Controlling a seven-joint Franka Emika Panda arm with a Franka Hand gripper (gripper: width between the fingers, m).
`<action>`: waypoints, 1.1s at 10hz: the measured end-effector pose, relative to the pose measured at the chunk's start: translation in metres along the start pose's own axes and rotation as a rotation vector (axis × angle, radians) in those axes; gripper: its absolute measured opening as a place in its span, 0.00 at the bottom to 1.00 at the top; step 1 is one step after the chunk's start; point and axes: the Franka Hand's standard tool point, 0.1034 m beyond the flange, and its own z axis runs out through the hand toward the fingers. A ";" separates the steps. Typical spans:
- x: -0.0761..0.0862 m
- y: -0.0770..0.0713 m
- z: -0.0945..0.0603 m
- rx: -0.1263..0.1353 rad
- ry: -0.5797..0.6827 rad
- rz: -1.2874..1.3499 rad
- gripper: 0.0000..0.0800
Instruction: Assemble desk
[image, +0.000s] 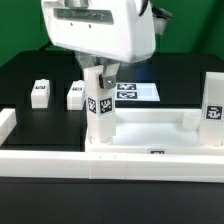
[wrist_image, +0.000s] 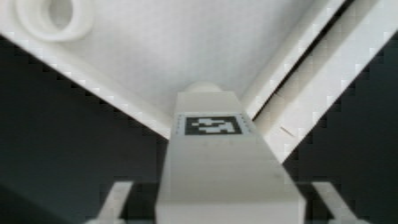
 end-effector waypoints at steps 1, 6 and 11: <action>-0.001 -0.001 0.000 0.000 -0.001 0.083 0.36; -0.002 -0.001 0.001 0.000 -0.002 0.131 0.36; -0.004 -0.003 0.001 -0.005 0.002 -0.236 0.80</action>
Offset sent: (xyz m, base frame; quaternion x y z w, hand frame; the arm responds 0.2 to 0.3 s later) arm 0.0000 0.0000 0.0000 0.0000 0.0000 0.1296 0.9916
